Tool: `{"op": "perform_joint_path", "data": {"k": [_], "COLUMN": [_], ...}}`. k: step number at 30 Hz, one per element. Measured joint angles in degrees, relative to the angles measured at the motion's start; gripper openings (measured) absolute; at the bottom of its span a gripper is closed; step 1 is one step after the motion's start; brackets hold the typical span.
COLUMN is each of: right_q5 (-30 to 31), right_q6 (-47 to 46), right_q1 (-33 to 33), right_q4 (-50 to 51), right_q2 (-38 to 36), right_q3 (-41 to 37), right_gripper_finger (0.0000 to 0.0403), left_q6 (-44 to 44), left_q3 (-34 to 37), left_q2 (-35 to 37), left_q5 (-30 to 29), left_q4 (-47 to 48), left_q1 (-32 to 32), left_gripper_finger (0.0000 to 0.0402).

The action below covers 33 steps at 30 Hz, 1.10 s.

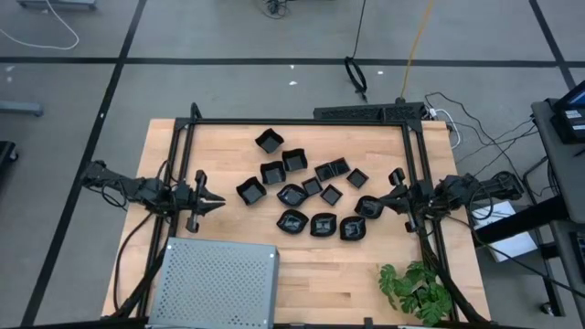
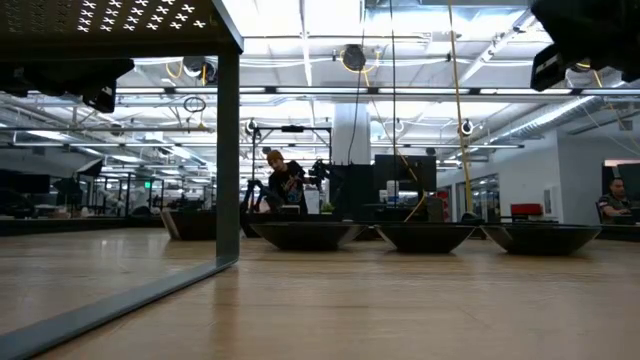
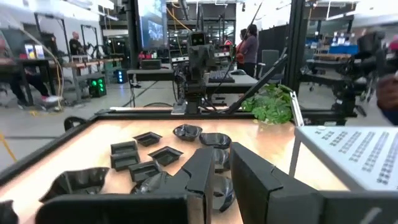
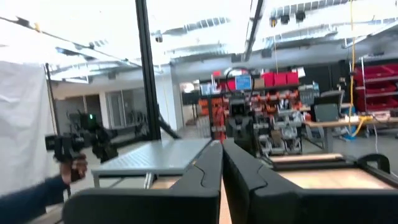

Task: Pick & Place Mini shaped plates
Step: Put the leaf-shaped plate on the shelf

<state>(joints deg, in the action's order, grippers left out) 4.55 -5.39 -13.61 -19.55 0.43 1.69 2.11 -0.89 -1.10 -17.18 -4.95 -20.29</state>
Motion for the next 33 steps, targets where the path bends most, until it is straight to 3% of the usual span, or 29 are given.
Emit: {"op": "perform_joint_path", "data": {"k": [9, 12, 18, 21, 25, 28, 33], "right_q5": [-0.1, 2.4, 9.6, 16.4, 26.8, 25.5, 17.5], "right_q6": [-7.3, -9.1, -12.0, -14.3, -27.6, -32.9, -30.5], "right_q1": [0.0, 0.0, 0.0, 0.0, 0.2, 0.6, 1.7], "right_q4": [0.0, 0.1, 2.4, 16.5, 41.5, 54.7, 61.1], "right_q2": [0.0, 0.0, 3.6, 8.3, 17.7, 26.1, 37.8], "right_q3": [0.0, 0.0, 1.7, 6.6, 18.2, 24.0, 29.7], "right_gripper_finger": [0.0000, 0.0008, 0.0091, 0.0143, 0.0179, 0.0180, 0.0166], "left_q6": [5.3, 5.3, 4.3, 5.7, 7.2, 7.3, 7.2], "left_q3": [0.0, 0.0, 0.0, 0.0, 0.0, 0.0, 0.0], "left_q2": [0.0, 0.0, 0.0, 0.0, 0.0, 0.0, 0.0], "left_q5": [0.0, 0.0, 0.0, -1.0, -2.3, -2.9, -2.9], "left_q4": [0.0, 0.0, 0.3, 0.3, 0.4, 0.4, 0.7], "left_q1": [0.0, 0.0, 0.0, 0.0, 0.0, 0.0, 0.0], "left_gripper_finger": [0.0058, 0.0058, 0.0058, 0.0058, 0.0058, 0.0058, 0.0058]}}
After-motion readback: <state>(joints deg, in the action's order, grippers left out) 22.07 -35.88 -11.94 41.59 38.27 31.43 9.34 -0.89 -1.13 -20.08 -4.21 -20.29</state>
